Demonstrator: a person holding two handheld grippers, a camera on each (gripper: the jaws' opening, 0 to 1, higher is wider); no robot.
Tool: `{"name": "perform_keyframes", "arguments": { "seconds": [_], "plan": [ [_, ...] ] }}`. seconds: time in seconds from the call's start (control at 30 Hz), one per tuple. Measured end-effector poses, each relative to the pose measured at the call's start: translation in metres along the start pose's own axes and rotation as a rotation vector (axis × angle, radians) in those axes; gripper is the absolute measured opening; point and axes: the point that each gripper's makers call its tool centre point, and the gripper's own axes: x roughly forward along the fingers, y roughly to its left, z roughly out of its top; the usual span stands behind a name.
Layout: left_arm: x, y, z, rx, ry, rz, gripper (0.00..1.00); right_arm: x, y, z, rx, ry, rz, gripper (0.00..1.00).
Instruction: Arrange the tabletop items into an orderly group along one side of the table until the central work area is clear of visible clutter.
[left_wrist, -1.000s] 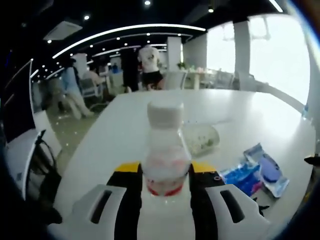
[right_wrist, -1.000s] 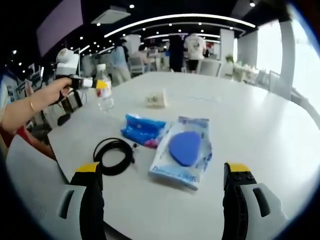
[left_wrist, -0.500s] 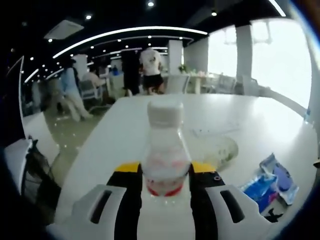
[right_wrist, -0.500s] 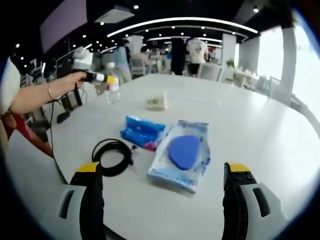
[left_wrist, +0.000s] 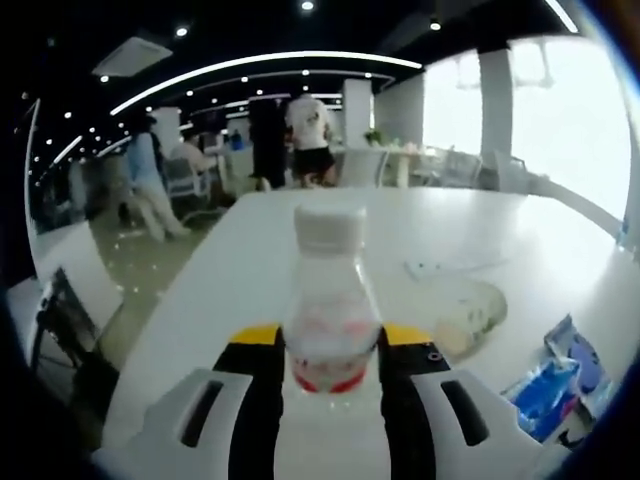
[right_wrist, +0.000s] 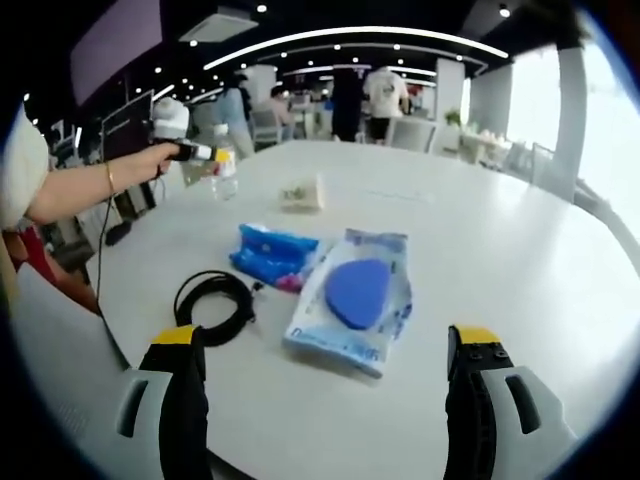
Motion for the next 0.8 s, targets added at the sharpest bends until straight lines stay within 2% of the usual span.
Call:
{"name": "perform_keyframes", "arguments": {
  "seconds": [0.03,0.07,0.47,0.5,0.53,0.63,0.8],
  "plan": [
    [0.001,0.001,0.000,0.000,-0.002,0.003,0.34,0.000,-0.001,0.000,0.000,0.002,-0.003,0.99],
    [0.003,0.007,-0.002,-0.051,0.004,0.045,0.34,0.000,-0.006,-0.006,-0.008,0.029,-0.031,0.99],
    [0.016,0.001,-0.008,-0.025,0.011,0.008,0.34,0.001,-0.009,-0.010,-0.002,0.052,-0.037,0.99],
    [0.016,0.002,-0.006,-0.013,-0.007,0.015,0.34,0.001,-0.009,-0.011,0.001,0.054,-0.039,0.99],
    [0.015,0.000,-0.006,-0.024,0.002,0.019,0.34,0.001,-0.010,-0.011,0.009,0.056,-0.038,0.99],
    [0.014,-0.006,-0.006,0.015,0.008,0.016,0.34,0.000,-0.010,-0.010,0.057,0.046,-0.023,0.99],
    [0.011,-0.009,-0.009,-0.015,0.015,0.015,0.35,-0.001,-0.012,-0.008,0.067,0.034,-0.030,0.99]
  ]
}}
